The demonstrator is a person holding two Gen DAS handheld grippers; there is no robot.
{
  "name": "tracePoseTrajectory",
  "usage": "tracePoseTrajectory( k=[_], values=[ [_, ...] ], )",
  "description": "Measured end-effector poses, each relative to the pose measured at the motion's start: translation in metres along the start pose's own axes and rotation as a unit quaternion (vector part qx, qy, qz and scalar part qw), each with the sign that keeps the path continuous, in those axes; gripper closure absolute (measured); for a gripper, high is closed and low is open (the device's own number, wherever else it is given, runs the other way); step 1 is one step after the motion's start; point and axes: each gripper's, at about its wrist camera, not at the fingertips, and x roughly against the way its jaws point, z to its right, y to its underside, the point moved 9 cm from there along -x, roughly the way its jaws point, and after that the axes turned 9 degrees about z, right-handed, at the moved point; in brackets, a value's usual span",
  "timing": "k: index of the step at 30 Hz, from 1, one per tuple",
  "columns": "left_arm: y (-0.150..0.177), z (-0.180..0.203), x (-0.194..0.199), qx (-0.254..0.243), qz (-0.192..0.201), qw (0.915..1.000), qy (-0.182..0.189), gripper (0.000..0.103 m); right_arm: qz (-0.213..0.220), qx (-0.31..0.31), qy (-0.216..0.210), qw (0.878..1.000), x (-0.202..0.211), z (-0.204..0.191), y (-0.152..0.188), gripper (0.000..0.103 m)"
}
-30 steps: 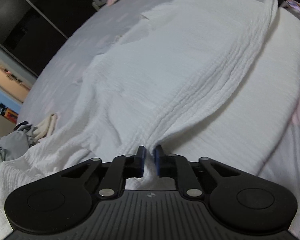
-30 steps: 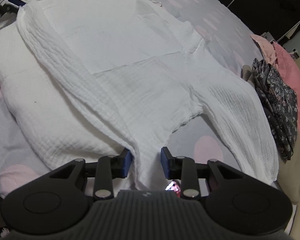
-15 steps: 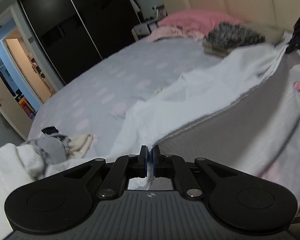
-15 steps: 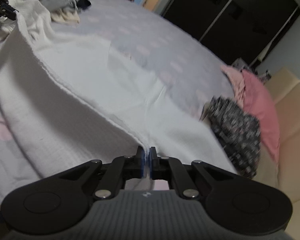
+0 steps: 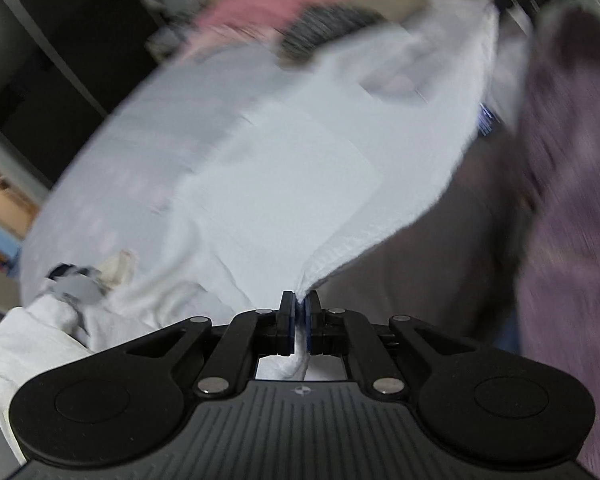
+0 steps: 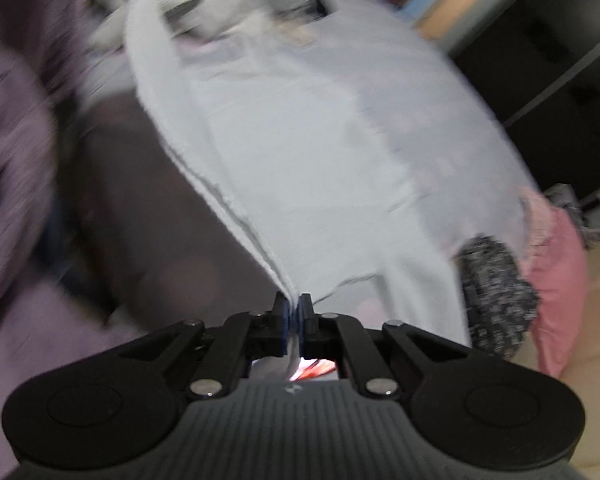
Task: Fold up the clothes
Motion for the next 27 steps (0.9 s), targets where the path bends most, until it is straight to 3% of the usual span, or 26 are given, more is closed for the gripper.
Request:
tracePoseTrajectory(
  k=[4, 8, 12, 16, 18, 21, 27],
  values=[
    [0.024, 0.042, -0.009, -0.035, -0.048, 0.9957, 0.07, 0.1, -0.06, 0.046, -0.082, 0.994, -0.017, -0.05, 0.019, 0.099],
    [0.049, 0.07, -0.022, -0.044, -0.084, 0.9878, 0.123, 0.1, -0.093, 0.067, -0.148, 0.982, -0.035, -0.084, 0.03, 0.099],
    [0.069, 0.083, -0.037, -0.052, -0.114, 0.9792, 0.16, 0.1, -0.12, 0.08, -0.18, 0.973, -0.05, -0.101, 0.039, 0.099],
    [0.082, 0.082, -0.053, -0.016, -0.131, 0.9755, 0.176, 0.099, -0.138, 0.072, -0.191, 0.969, -0.067, -0.103, 0.048, 0.098],
    [0.082, 0.074, -0.056, 0.018, -0.126, 0.9752, 0.181, 0.097, -0.133, 0.053, -0.191, 0.971, -0.069, -0.1, 0.047, 0.088],
    [0.075, 0.057, -0.055, 0.065, -0.101, 0.9771, 0.175, 0.084, -0.116, 0.03, -0.185, 0.975, -0.067, -0.094, 0.044, 0.081],
    [0.036, 0.021, -0.043, 0.164, -0.021, 0.9752, 0.146, 0.084, -0.063, -0.034, -0.134, 0.988, -0.07, -0.066, 0.024, 0.077]
  ],
)
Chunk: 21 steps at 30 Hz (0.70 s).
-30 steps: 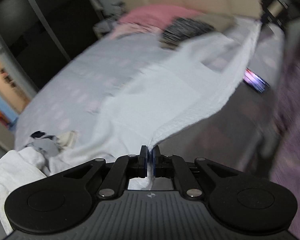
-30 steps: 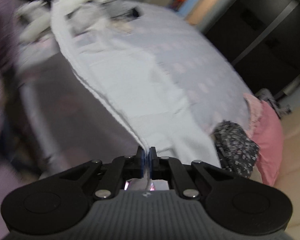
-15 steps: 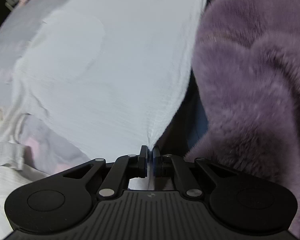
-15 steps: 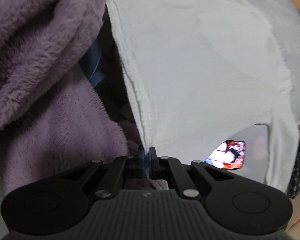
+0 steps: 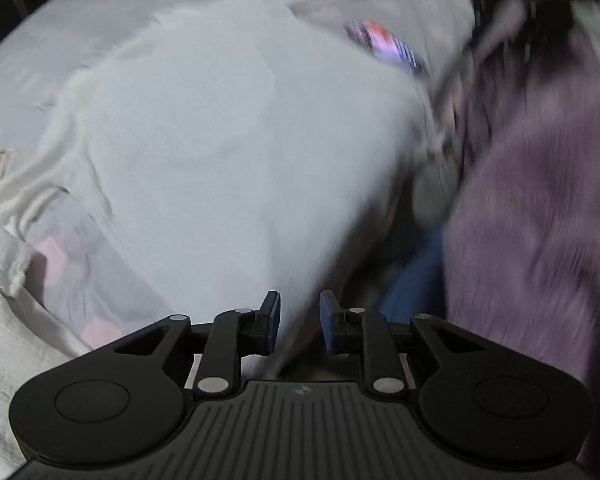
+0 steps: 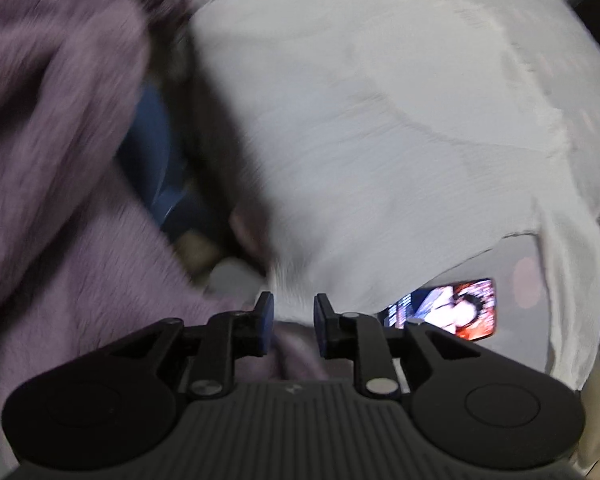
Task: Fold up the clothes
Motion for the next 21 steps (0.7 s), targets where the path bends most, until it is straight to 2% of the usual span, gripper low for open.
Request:
tracePoseTrajectory(
  k=[3, 6, 8, 12, 15, 19, 21],
  values=[
    [-0.031, 0.002, 0.016, 0.058, 0.05, 0.9971, -0.001, 0.084, 0.024, -0.053, 0.037, 0.998, -0.003, 0.026, -0.013, 0.071],
    [-0.063, 0.009, 0.024, 0.097, 0.076, 0.9918, -0.032, 0.082, 0.045, -0.109, 0.076, 0.99, -0.007, 0.054, -0.026, 0.071],
    [-0.079, 0.013, 0.028, 0.127, 0.073, 0.9882, -0.044, 0.08, 0.056, -0.151, 0.094, 0.982, -0.014, 0.071, -0.032, 0.07],
    [-0.109, 0.021, 0.036, 0.188, 0.064, 0.9779, -0.067, 0.079, 0.077, -0.213, 0.1, 0.969, -0.028, 0.091, -0.046, 0.07],
    [-0.127, 0.032, 0.05, 0.204, 0.063, 0.9755, -0.052, 0.077, 0.078, -0.227, 0.109, 0.965, -0.043, 0.102, -0.057, 0.069],
    [-0.15, 0.051, 0.066, 0.211, 0.062, 0.9752, -0.02, 0.064, 0.074, -0.261, 0.128, 0.954, -0.048, 0.125, -0.055, 0.069],
    [-0.16, 0.056, 0.071, 0.202, 0.067, 0.977, -0.016, 0.062, 0.071, -0.284, 0.144, 0.945, -0.05, 0.142, -0.052, 0.068]
  ],
)
